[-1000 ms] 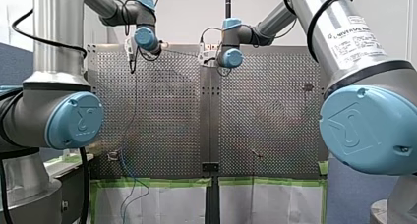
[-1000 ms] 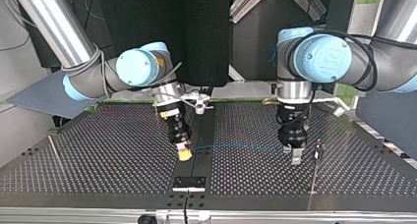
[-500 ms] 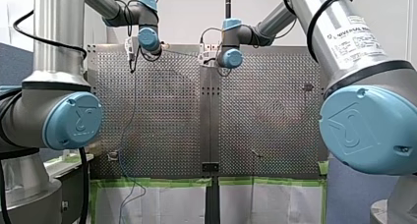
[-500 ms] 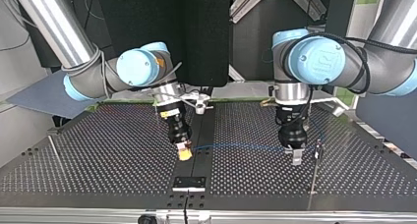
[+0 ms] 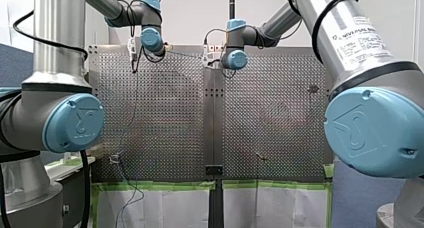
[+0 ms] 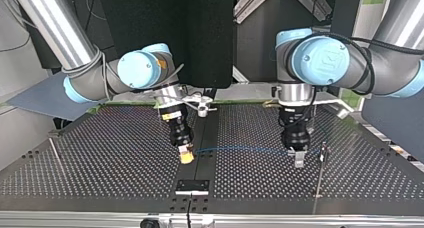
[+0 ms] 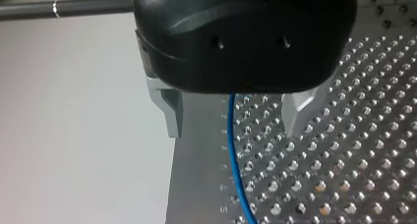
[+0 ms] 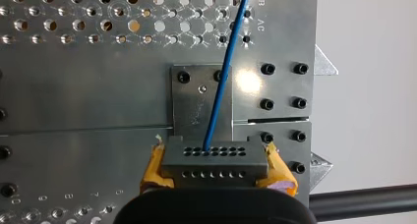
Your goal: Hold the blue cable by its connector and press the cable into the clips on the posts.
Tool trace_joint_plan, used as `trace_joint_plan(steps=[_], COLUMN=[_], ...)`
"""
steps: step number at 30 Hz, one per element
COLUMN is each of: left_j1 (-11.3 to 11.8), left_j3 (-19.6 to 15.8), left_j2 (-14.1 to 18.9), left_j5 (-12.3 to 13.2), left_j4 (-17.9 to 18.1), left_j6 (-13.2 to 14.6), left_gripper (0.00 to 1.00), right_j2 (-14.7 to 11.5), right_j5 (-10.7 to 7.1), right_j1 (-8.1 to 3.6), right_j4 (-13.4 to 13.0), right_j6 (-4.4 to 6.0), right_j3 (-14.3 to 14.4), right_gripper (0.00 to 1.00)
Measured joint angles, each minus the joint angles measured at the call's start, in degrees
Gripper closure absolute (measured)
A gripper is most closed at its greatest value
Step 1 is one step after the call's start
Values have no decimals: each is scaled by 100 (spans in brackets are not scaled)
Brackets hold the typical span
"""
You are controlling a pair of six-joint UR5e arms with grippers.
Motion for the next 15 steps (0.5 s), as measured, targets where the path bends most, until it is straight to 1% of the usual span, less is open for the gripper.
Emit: trace_joint_plan(steps=[1,2,3,4,5,6,8,9,10,15], left_j1=[-7,-13,-19,-27,-33,-39,-49,-51,-53,-55], left_j3=[0,0,0,0,0,0,-2,-3,-4,-3], left_j2=[0,0,0,0,0,0,0,0,0,0], left_j5=[13,15,17,22,29,34,18,6,-10,-28], left_j4=[1,3,5,8,12,18,36,42,46,26], left_j6=[13,22,30,39,45,51,74,84,93,64], left_gripper=[3,26,26,50,67,67,84,84,100,100], right_j2=[0,1,2,2,2,2,2,1,1,0], right_j5=[0,0,-1,-1,-2,-4,-5,-6,-6,-7], right_j1=[0,-1,-1,-1,-2,-2,-2,-2,-2,2], right_j4=[0,0,0,0,0,0,0,2,5,23], right_j6=[-1,0,3,6,10,11,14,14,15,13], right_j3=[0,0,0,0,0,0,0,0,0,0], right_gripper=[100,100,100,100,100,100,100,100,100,100])
